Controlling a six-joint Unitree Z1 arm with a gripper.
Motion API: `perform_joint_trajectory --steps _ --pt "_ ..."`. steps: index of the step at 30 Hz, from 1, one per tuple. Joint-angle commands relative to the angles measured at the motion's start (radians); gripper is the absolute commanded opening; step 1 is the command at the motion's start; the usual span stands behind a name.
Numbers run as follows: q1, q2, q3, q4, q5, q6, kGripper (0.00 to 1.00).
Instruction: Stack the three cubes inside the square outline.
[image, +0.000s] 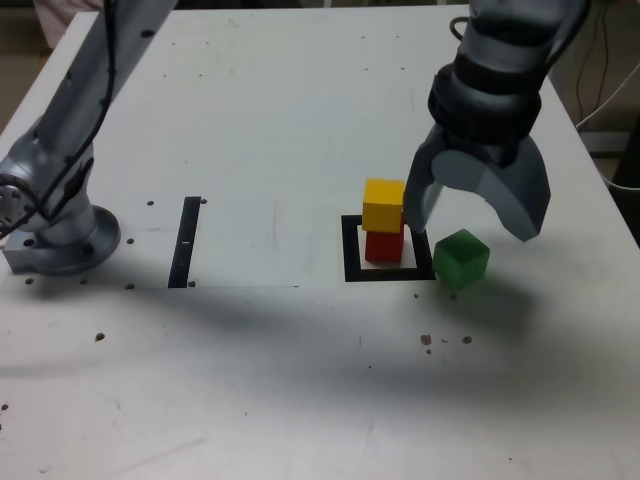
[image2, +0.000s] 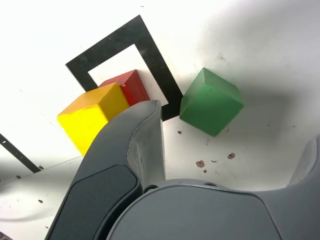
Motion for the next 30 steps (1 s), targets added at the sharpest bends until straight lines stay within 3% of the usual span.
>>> perform_joint_trajectory --steps 1,18,30 --pt "0.003 0.019 0.0 -0.006 -0.005 0.011 0.99" --pt "0.013 0.056 0.025 -0.05 -0.01 0.16 0.99" --pt "0.027 0.074 0.043 -0.075 -0.011 0.174 0.97"
